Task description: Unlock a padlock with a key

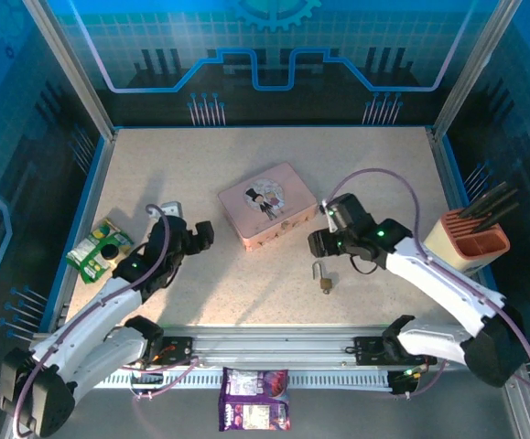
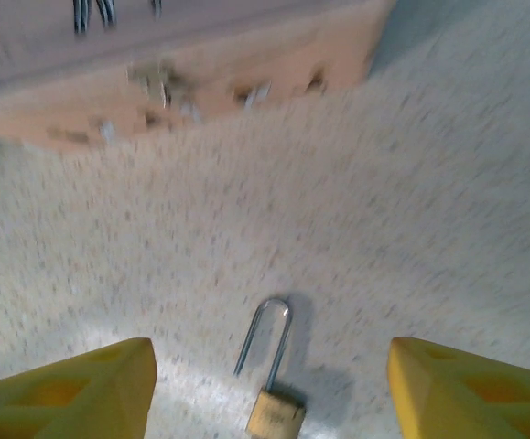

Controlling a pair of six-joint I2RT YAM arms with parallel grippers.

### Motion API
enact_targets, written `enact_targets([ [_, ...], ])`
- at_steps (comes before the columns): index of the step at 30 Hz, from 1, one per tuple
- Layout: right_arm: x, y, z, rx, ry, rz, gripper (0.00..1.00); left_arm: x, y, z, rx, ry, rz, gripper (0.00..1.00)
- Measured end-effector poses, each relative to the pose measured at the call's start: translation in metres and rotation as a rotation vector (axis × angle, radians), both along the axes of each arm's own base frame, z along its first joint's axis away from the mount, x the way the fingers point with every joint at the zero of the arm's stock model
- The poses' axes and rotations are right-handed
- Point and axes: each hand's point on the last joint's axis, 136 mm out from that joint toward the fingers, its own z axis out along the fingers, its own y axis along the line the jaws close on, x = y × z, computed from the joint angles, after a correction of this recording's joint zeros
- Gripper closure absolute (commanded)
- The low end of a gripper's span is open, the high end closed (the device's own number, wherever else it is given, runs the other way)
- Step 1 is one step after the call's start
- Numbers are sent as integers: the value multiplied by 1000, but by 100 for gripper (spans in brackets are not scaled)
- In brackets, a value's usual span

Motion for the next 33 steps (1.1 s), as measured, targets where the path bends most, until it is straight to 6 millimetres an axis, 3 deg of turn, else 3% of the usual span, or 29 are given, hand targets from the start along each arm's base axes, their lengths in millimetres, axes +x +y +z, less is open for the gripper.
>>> enact_targets([
  [4,26,-25,28,53,-148,-92,22,10,19,14,56,-73,75,1],
  [6,37,-39,30,64,-218,-126,17,16,26,20,93,-123,105,1],
  [8,43,-51,22,42,-266,-146,13,22,30,18,139,-169,118,1],
  [12,53,-70,0,-54,-359,-155,4,26,37,-11,267,-164,98,1],
  [18,75,-101,-14,-174,-467,-220,1,45,42,-15,390,-239,67,1],
  [22,91,-117,-25,-220,-513,-271,0,55,53,-42,463,-213,54,1],
  [25,96,-123,-41,-246,-527,-275,0,63,51,-53,481,-211,1,1],
  [29,98,-124,-60,-264,-547,-261,0,73,55,-48,439,-258,-28,1],
  [33,103,-124,-59,-251,-597,-250,0,85,67,-50,354,-304,-13,1],
])
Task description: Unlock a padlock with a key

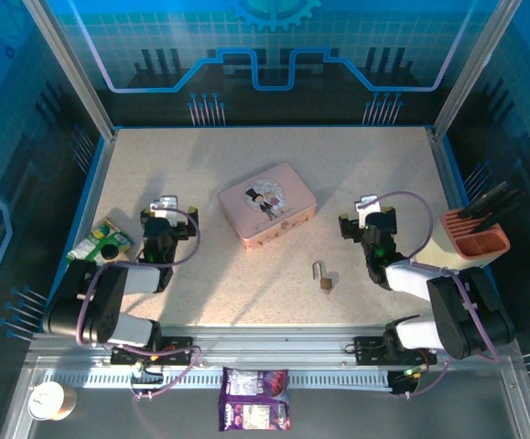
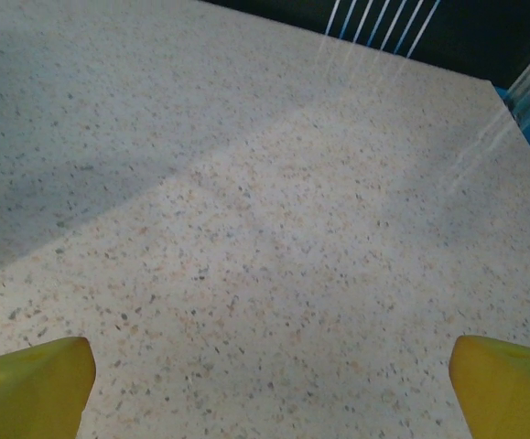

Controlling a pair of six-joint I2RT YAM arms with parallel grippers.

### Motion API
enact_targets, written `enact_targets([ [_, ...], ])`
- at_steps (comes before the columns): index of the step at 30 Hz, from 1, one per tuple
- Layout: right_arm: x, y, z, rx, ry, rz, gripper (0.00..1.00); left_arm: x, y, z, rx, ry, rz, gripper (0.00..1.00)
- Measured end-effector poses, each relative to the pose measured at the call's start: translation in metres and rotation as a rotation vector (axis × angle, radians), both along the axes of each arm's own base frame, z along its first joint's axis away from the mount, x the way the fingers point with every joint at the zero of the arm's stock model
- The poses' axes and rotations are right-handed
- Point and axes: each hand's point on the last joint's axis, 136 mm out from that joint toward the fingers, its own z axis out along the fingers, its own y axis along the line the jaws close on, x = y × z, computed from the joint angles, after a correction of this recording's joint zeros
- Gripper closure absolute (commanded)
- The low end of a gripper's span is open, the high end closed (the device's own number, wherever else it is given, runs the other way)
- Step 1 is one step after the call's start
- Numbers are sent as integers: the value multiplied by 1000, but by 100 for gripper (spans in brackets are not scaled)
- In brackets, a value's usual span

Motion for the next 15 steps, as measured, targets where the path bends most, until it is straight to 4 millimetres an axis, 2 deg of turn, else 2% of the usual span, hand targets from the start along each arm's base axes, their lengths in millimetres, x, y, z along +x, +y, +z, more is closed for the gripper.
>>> enact_targets([
  [4,10,-4,12,38,-79,15,0,2,3,-30,-40,67,-11,1],
  [7,18,-6,9,59,-99,29,0,14,-1,-24,-70,70,-31,1],
  [10,22,-6,-7,74,-74,44,0,26,4,-9,-95,28,-27,1],
  [12,22,-7,-18,83,-41,46,0,28,5,-8,-107,23,-26,1],
  [15,27,-14,-16,118,-38,36,0,27,3,-10,-117,34,-31,1],
])
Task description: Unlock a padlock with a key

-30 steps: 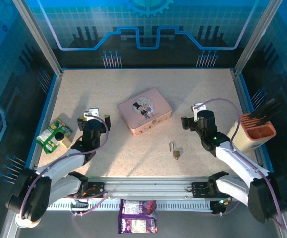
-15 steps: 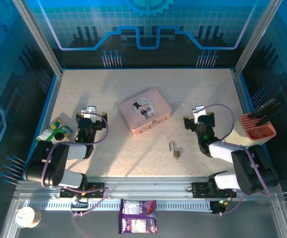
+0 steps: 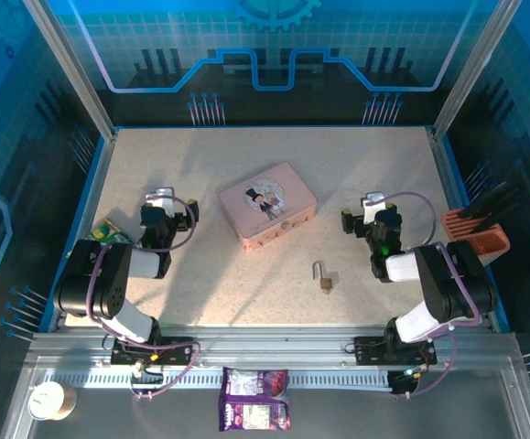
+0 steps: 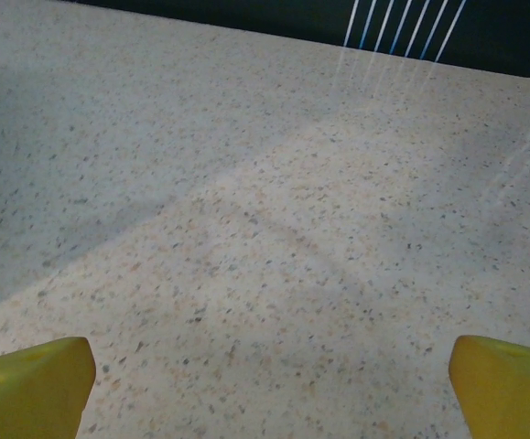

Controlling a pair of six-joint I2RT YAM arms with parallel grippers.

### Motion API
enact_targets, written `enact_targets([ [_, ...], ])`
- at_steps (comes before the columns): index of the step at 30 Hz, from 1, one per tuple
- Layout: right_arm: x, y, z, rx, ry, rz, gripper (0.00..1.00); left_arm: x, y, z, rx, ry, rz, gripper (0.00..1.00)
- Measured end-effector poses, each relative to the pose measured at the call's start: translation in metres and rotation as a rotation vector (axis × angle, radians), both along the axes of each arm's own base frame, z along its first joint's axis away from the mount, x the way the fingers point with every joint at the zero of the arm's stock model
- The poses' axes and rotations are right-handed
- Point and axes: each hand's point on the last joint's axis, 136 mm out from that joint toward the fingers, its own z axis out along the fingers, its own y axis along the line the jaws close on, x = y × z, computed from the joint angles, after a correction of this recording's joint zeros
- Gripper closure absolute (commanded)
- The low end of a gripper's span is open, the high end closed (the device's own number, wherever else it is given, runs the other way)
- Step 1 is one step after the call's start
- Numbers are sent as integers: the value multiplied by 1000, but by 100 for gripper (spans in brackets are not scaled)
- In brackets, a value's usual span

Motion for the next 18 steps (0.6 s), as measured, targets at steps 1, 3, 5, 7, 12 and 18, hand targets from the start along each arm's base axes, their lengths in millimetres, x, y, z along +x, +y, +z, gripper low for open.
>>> enact_targets([
  [1,2,-3,2,7,-7,-8,0,0,0,-1,-1,3,0,1],
  [3,5,-6,6,18,-15,-16,0,-1,0,-2,-1,10,0,1],
  [5,5,-4,6,27,-15,-10,0,-1,0,-2,-1,10,0,1],
  [7,5,-3,5,32,-13,-5,0,-1,0,-2,0,10,0,1],
  [12,5,-3,5,36,-13,-6,1,-1,0,-2,0,10,0,1],
  [18,5,-3,5,36,-13,-6,0,-1,0,-2,0,10,0,1],
])
